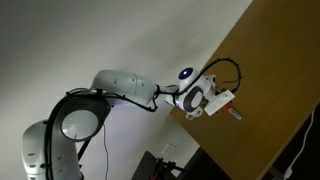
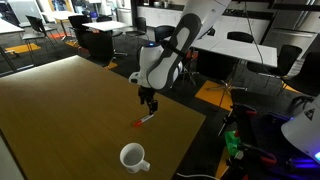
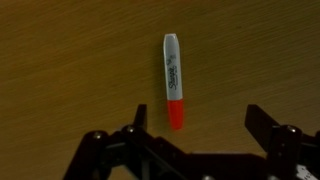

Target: Put the marker inside the mug cup

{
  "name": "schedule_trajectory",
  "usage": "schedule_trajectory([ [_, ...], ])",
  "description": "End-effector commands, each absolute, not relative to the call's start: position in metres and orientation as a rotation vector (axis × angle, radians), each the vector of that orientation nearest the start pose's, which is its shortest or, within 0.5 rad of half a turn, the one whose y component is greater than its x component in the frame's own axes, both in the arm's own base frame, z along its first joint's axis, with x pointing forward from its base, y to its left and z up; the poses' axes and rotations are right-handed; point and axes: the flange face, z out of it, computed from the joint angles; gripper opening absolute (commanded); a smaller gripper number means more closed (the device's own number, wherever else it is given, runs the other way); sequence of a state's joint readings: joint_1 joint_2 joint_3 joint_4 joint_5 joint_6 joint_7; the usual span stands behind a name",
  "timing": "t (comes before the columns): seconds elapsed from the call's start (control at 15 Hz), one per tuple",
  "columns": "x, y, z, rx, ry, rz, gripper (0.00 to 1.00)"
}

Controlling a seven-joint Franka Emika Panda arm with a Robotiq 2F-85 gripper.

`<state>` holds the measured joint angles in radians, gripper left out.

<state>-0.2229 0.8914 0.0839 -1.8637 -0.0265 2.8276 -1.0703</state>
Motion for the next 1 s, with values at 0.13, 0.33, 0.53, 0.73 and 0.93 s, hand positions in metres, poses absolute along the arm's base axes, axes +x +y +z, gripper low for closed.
schedule_trajectory([
  [0.13,0.626,-0.081,0.014,-2.807,-1.365,-0.172,1.00],
  [0.33,0.631,-0.081,0.001,-2.805,-1.357,-0.172,1.00],
  [0.53,0.637,-0.081,-0.009,-2.807,-1.355,-0.167,1.00],
  [0.73,0.643,-0.081,-0.018,-2.809,-1.353,-0.163,1.00],
  [0.93,0.648,-0.082,-0.025,-2.805,-1.347,-0.148,1.00],
])
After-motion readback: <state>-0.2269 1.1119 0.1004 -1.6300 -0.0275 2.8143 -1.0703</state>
